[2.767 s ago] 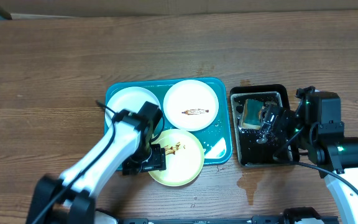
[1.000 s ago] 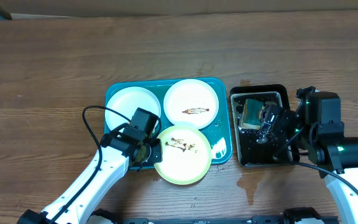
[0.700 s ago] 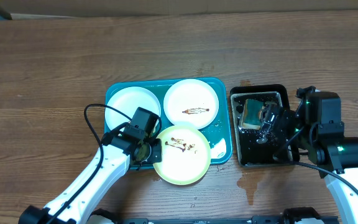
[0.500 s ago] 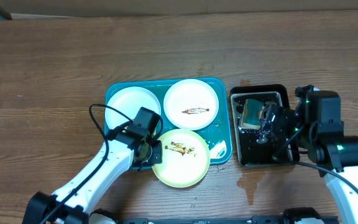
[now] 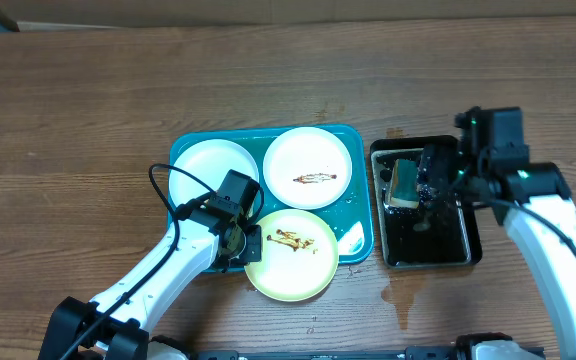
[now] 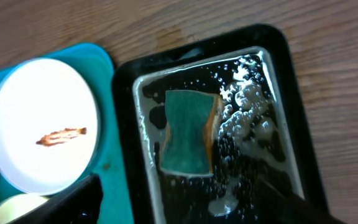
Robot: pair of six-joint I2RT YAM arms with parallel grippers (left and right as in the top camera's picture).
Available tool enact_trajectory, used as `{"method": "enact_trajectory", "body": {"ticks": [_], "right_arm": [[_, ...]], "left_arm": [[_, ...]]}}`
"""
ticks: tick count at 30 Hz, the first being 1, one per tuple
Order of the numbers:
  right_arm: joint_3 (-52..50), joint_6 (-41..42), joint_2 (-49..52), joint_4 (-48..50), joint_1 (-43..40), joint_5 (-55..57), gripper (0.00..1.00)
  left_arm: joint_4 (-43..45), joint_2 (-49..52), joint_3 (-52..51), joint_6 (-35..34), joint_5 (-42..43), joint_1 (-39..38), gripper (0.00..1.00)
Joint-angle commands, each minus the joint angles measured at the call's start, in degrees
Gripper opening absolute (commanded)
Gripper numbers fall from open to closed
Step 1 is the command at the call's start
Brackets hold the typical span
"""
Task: Clean dirty plates on tray and stack at the side
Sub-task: 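Reach the right gripper into the basin and grasp the green sponge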
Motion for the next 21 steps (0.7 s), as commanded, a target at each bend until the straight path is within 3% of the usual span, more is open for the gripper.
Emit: {"method": "enact_trajectory", "body": {"ticks": [1,4,13,14,21], "right_arm": [[1.25,-0.26,4.28,1.42,1.97,-0.31,0.68],[1.25,0.02,8.83,2.62,3.63,1.05,0.63],[1.22,2.58,19.65,4.74,6.21,4.42,0.61],[1.20,3.23,20.65,5.01,6.34,4.42,0.57],[1.16,4.72,25.46,5.99,6.38,4.59,0.05]], "left_arm": [[-0.24,0.94,0.37,1.05,-1.16,0.26,0.04],[-0.22,0.94,0.37,1.05,-1.14,0.26,0.04],[-0.24,0.94,0.37,1.05,-1.01,0.26,0.04],[-0.24,0.94,0.37,1.05,-1.01,0.26,0.04],[-0.24,0.94,0.37,1.05,-1.01,0.26,0.04]]}}
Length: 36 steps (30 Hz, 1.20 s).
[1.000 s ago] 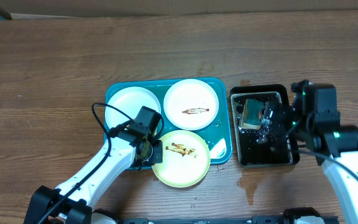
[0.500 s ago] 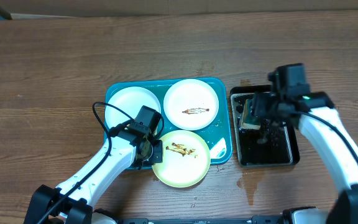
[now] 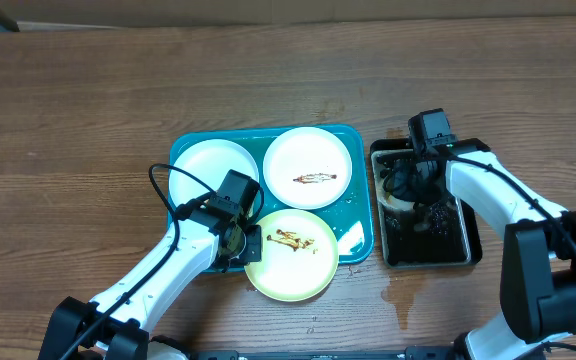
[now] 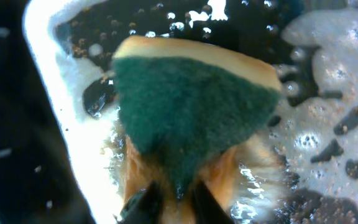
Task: Clean dirty plates on tray and stack at the side
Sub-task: 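Reach the right gripper into the basin and grasp the green sponge, then carry the sponge with the right gripper onto the yellow plate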
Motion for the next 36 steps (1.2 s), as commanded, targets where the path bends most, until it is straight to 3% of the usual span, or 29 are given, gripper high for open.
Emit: {"method": "enact_trajectory", "body": {"ticks": [1,15,26,36], "right_arm": [[0.90,1.55,1.73,0.28,0.33,1.18,0.04],[1.31,4.17,1.64,-6.82,0.33,2.58,0.04],[13.25,4.15,-5.88,-17.68,0.33,1.36,0.04],[13.16,4.83,-7.56,-27.56,0.33,4.83,0.04]], "left_arm": [[-0.22,0.94,0.35,1.05,-1.01,0.26,0.04],[-0.46,0.94,0.35,1.05,-1.03,0.26,0.04],[-0.44,0.94,0.35,1.05,-1.03,0.26,0.04],[-0.44,0.94,0.35,1.05,-1.03,0.26,0.04]]}}
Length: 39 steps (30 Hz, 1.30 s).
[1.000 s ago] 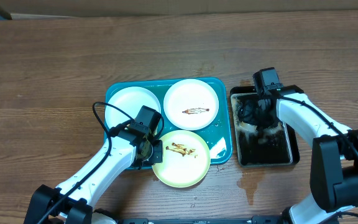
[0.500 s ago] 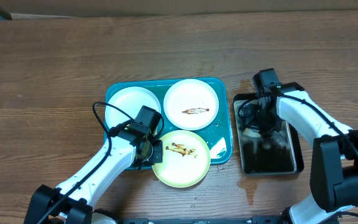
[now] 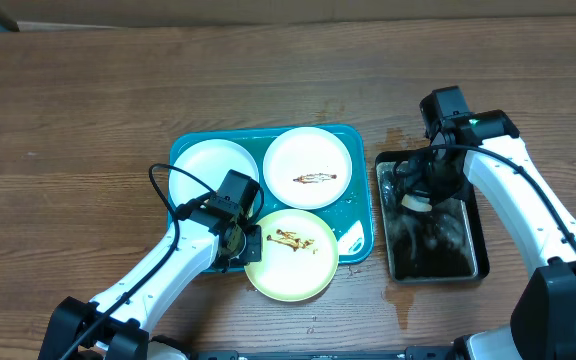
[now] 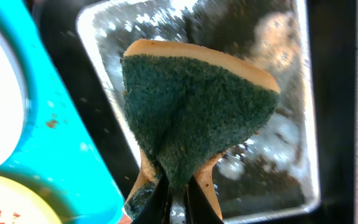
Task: Clean dirty plates on tray and stack at the side
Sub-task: 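Carry the sponge with the right gripper onto the yellow plate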
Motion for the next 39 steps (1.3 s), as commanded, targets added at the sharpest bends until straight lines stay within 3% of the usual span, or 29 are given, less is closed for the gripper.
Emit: {"method": "enact_trajectory", "body": {"ticks": [1,5,9,13,25,39], "right_arm": [[0.15,0.66,-0.50,-0.22,0.22,1.99,0.04],[0.15,-4.79,-0.50,-0.42,0.28,-5.20,0.04],[0.15,-16.57,-0.50,-0.15,1.88,-24.50,0.04],[0.13,-18.40,-0.48,2.34,7.17,-34.27,0.04],[-3.63,3.93,0.61,22.10,23.82,-34.47,0.04],[-14.23,19.15,3.93,40.22,29.55,-42.18,0.04]], "left_arm": [[-0.39,0.94,0.33,1.07,-1.03,0.26,0.04],[-0.37,0.94,0.33,1.05,-1.01,0.26,0.04],[0.07,0.94,0.33,0.92,-0.98,0.26,0.04],[0.66,0.94,0.33,0.87,-0.96,0.26,0.04],[0.70,0.94,0.33,0.87,-0.57,0.26,0.04],[0.72,0.94,0.33,0.85,-0.55,0.26,0.04]]}}
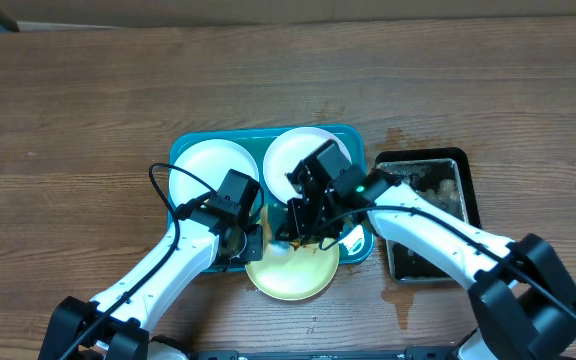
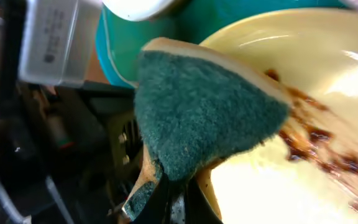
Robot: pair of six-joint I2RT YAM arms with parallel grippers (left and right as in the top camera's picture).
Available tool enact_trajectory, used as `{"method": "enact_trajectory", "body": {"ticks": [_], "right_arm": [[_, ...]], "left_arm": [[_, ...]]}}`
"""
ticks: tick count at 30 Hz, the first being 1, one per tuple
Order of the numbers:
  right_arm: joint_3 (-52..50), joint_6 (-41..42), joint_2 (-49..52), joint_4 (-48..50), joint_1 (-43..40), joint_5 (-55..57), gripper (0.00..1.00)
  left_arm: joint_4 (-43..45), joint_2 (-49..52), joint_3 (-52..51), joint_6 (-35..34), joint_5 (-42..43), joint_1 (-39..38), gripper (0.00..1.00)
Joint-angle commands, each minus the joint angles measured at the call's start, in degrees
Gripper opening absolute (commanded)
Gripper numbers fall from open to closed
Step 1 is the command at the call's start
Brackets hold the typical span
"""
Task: Clean dirty plates on tray and stack at the side
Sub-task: 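Carry the sponge with the right gripper onto the yellow plate, then scrub the yellow plate with the sponge while the left gripper holds it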
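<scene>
A teal tray (image 1: 181, 148) holds two white plates and a pale yellow plate (image 1: 288, 275) that overhangs its front rim. The left white plate (image 1: 203, 170) looks clean. The right white plate (image 1: 293, 150) is partly hidden under my right arm. My right gripper (image 1: 303, 232) is shut on a green and yellow sponge (image 2: 204, 112), held at the yellow plate's (image 2: 272, 193) left part beside a brown smear (image 2: 309, 140). My left gripper (image 1: 243, 240) sits at that plate's left rim, its fingers hidden.
A black tray of soapy water (image 1: 468, 200) lies right of the teal tray. A wet patch (image 1: 398, 290) marks the table in front of it. Bare wooden table (image 1: 88, 120) surrounds both trays.
My right gripper has moved left with the sponge, from above the black soapy tray to the yellow plate. The left arm has not moved.
The sponge first lay in the black tray with my right gripper open above it. Then the gripper was shut on it in the suds, then held it above that tray. Now the sponge is at the yellow plate, with my left gripper at the rim throughout.
</scene>
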Motion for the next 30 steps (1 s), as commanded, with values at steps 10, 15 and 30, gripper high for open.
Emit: {"method": "enact_trajectory", "body": {"ticks": [10,15,30], "right_arm": [[-5.77,5.64,1.62,7.82,0.96,-3.21,0.04],[-5.77,5.62,4.22,10.38,2.16,-3.37,0.04],[-5.77,6.93,4.61,15.04,4.81,0.85,0.04]], "left_arm": [[0.00,0.83,0.33,0.85,-0.55,0.26,0.04],[0.00,0.83,0.33,0.85,-0.13,0.26,0.04],[0.00,0.83,0.33,0.81,0.50,0.24,0.04]]}}
